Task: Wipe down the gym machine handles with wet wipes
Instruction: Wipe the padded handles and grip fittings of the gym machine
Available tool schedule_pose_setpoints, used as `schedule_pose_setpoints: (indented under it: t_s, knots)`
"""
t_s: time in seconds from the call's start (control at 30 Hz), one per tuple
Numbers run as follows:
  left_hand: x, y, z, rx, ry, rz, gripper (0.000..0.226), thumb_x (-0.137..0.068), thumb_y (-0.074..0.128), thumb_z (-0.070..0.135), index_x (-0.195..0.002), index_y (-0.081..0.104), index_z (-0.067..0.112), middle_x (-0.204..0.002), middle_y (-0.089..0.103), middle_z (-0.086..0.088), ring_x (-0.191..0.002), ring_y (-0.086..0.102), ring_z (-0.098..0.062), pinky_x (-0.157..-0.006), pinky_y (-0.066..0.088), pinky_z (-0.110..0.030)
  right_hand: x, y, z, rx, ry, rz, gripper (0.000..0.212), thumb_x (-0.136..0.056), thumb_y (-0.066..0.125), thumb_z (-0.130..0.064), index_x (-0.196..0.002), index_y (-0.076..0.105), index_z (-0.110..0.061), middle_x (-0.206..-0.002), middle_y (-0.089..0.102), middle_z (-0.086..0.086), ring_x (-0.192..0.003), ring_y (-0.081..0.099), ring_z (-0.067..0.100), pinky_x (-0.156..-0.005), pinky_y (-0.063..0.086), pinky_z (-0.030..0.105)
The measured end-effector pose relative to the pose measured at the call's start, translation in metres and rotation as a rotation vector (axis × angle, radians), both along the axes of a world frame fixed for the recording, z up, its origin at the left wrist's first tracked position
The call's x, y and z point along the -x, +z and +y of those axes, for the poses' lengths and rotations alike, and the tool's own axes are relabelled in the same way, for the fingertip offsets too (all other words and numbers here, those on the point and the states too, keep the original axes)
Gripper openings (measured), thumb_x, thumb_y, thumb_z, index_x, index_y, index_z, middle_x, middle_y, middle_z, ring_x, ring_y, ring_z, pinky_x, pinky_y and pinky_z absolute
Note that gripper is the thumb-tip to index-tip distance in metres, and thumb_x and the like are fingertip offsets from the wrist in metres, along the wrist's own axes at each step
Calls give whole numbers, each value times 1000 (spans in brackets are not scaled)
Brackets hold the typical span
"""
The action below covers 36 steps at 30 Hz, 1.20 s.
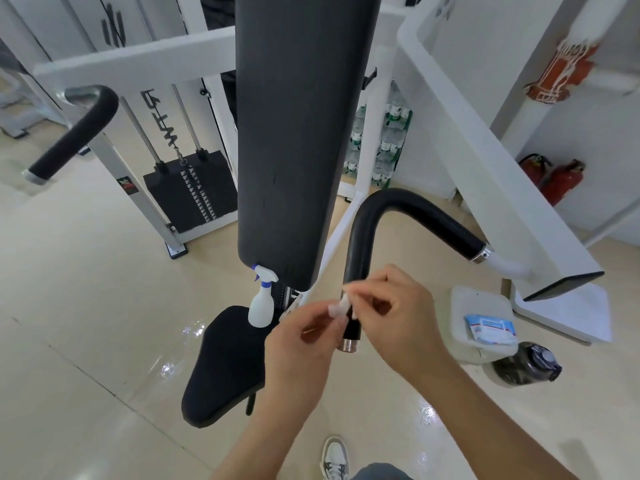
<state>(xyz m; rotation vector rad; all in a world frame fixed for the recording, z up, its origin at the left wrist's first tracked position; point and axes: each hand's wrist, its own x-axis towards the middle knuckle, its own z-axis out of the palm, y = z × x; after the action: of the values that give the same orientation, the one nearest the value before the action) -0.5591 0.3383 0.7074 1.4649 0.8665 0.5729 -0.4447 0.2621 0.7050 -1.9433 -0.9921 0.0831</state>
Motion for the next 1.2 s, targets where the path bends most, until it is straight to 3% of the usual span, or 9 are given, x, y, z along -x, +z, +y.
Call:
schedule_pose_setpoints:
  t_s: [0.1,0.23,0.37,0.5,0.63,0.77,0.93,1.03,1.2]
  knots:
    - [-17,5,13,64,44,-14,7,-82,72,14,-79,75,19,-72,74,3,-67,67,-6,-60,47,-9,-1,2,8,-45,-99,38,13,-81,72,-10,-86,75,-22,-75,59,-8,-70,57,7,-61,48,13]
    - [-20,0,17,55,26,6,17,-83,67,0,-80,73,15,-74,73,1,-70,68,-8,-63,49,-12,18,-2,-6,5,5,74,10,-83,72,-17,-87,75,-25,-71,54,-6,-64,54,7,-55,44,13]
    - [-13,-6,8,-40,40,65,18,-86,67,9,-81,75,24,-68,71,13,-61,62,-2,-59,44,-9,-4,5,10,-17,-70,3,12,-81,71,-10,-85,74,-21,-77,56,-9,-72,55,1,-62,46,11]
    - [-17,3,10,-232,-28,44,18,-87,65,9,-88,75,23,-81,72,11,-77,64,-1,-67,44,-7,1,5,9,-26,-102,-66,8,-83,69,-12,-88,72,-17,-85,53,-7,-71,55,4,-61,51,16]
    - [-17,3,14,-139,-7,62,25,-83,68,6,-78,75,29,-75,72,9,-71,65,-3,-64,46,-10,8,3,-4,21,15,-111,9,-84,70,-18,-91,74,-13,-86,55,-5,-70,56,5,-62,52,16]
    - [-35,9,22,-85,32,21,13,-84,68,3,-80,72,16,-75,72,2,-74,69,-10,-66,51,-13,-12,9,16,-40,-104,-139,5,-78,75,-11,-81,74,-15,-77,53,-9,-65,49,-6,-64,44,7]
    - [-25,7,18,-258,-32,57,24,-82,67,-1,-82,74,22,-86,70,12,-84,64,0,-72,47,-8,3,7,4,35,-19,-126,9,-81,72,-11,-79,68,-18,-71,53,-9,-58,49,1,-55,46,16]
    - [-11,-2,12,-293,-19,27,38,-80,69,-3,-95,70,32,-98,62,20,-91,61,-4,-77,50,-11,-14,11,15,41,-21,-168,9,-83,69,-11,-77,64,-16,-71,52,-7,-59,47,5,-55,44,17]
    - [-13,0,6,-447,-121,106,42,-78,74,5,-101,67,39,-95,60,21,-87,60,-4,-72,49,-10,-27,17,21,3,-43,-137,14,-82,66,-7,-72,61,-15,-66,51,-7,-59,47,8,-54,42,23]
